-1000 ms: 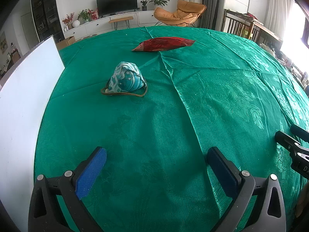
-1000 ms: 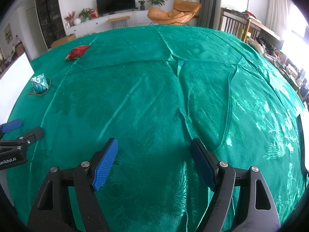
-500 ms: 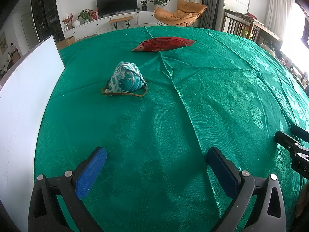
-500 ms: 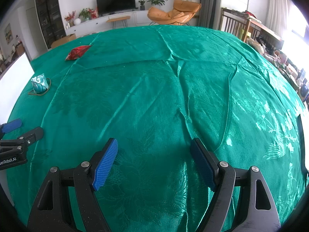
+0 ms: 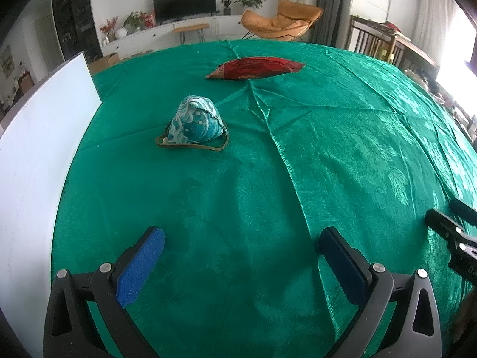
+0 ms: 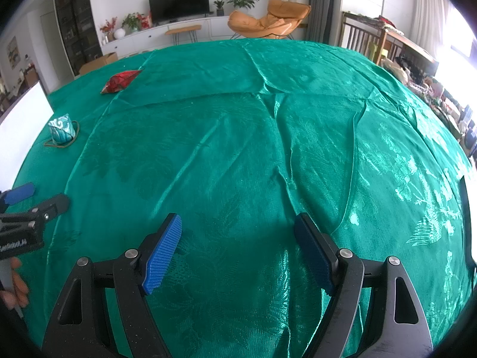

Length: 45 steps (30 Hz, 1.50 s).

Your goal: Organize soft objects

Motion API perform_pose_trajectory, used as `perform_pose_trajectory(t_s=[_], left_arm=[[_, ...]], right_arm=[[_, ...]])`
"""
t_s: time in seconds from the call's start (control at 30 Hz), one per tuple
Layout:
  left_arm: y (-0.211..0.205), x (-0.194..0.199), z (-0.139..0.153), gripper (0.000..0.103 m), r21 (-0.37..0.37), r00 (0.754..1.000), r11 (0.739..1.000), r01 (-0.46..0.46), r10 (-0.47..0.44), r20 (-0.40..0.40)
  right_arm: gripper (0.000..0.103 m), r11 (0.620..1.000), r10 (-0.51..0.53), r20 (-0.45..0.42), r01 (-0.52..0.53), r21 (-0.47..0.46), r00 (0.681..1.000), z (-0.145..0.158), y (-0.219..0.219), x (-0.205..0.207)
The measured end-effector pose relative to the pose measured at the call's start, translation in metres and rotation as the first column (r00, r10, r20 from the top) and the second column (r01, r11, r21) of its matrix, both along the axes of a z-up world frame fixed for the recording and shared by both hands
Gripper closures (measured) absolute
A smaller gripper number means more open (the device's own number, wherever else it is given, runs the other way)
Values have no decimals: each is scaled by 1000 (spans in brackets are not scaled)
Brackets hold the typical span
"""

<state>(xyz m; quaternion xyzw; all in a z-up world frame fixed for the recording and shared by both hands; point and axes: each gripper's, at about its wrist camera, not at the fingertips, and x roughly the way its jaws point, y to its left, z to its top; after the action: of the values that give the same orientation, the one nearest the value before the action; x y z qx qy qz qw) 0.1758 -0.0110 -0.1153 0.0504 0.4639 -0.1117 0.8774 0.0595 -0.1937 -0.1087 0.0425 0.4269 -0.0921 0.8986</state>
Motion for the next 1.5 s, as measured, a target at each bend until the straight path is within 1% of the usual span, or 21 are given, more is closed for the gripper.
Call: perform_pose_trajectory(t_s=[0.07, 0.1, 0.17, 0.23, 0.27, 0.37, 0.43, 0.5, 0.63, 0.7, 0.73, 0.77, 0.87, 0.97, 1.13, 1.2, 1.27, 1.33, 1.4, 1.43, 1.5], left_arm=[[1, 8, 3, 0, 3, 998, 1000, 16, -15, -59], [5, 16, 6, 0, -22, 995, 1000, -5, 3, -98], [16, 32, 12, 0, -88, 989, 994, -62, 49, -137], [23, 47, 15, 0, -133, 986, 987, -88, 68, -152], [23, 56, 17, 0, -136, 986, 986, -98, 77, -151], [18, 86, 15, 0, -58, 987, 991, -121, 114, -114], [12, 103, 11, 0, 35, 987, 991, -133, 135, -90], [7, 116, 9, 0, 138, 986, 979, -150, 158, -51], [8, 128, 9, 2, 120, 989, 984, -132, 139, -58], [9, 125, 12, 21, 76, 993, 992, -101, 106, -59], [10, 123, 13, 42, 43, 994, 995, -89, 92, -63], [10, 118, 15, 57, 30, 994, 996, -88, 90, -59], [12, 105, 19, 58, 30, 996, 996, -80, 82, -48], [20, 79, 23, 58, -30, 994, 998, -62, 60, -87], [25, 32, 24, 55, -46, 995, 999, -8, 4, -98], [28, 24, 20, 44, -34, 996, 999, -9, 6, -85], [30, 23, 16, 13, -3, 998, 1000, -28, 28, -60], [34, 25, 12, 12, -5, 997, 998, -55, 55, -50], [33, 28, 10, 8, 6, 998, 998, -59, 59, -22], [33, 29, 8, 2, 23, 998, 998, -59, 59, -12], [38, 30, 4, 0, 9, 997, 997, -73, 73, -7]], right_arm=[[22, 1000, 0, 0, 0, 1, 1000, 0, 0, 0], [22, 1000, 0, 0, 0, 0, 1000, 0, 0, 0], [22, 1000, 1, 0, -1, 0, 1000, 0, 0, 0], [21, 1000, 3, -1, -3, 0, 1000, 0, 1, 0], [21, 1000, 4, -2, -4, 0, 1000, 0, 1, -1], [21, 1000, 3, -1, -3, 0, 1000, 0, 1, -1], [21, 1000, 3, -1, -3, 1, 1000, 0, 1, -1], [21, 1000, 2, -1, -2, 1, 1000, 0, 1, -1], [21, 1000, 2, -1, -2, 0, 1000, 0, 1, 0], [21, 1000, 2, -1, -2, 0, 1000, 0, 1, 0], [21, 1000, 2, -1, -2, 1, 1000, 0, 1, 0], [21, 1000, 2, -1, -2, 0, 1000, 0, 1, 0], [21, 1000, 2, -1, -2, 1, 1000, 0, 1, 0], [21, 1000, 2, -1, -2, 1, 1000, 0, 1, 0], [21, 1000, 2, -1, -2, 1, 1000, 0, 1, 0], [21, 1000, 2, -1, -2, 1, 1000, 0, 2, 0], [21, 1000, 2, -1, -2, 1, 1000, 0, 2, 0], [21, 1000, 2, -1, -2, 1, 1000, 0, 1, 0], [21, 1000, 2, -1, -2, 1, 1000, 0, 1, 0], [21, 1000, 2, -1, -2, 1, 1000, 0, 1, 0], [21, 1000, 2, -1, -2, 1, 1000, 0, 1, 0]])
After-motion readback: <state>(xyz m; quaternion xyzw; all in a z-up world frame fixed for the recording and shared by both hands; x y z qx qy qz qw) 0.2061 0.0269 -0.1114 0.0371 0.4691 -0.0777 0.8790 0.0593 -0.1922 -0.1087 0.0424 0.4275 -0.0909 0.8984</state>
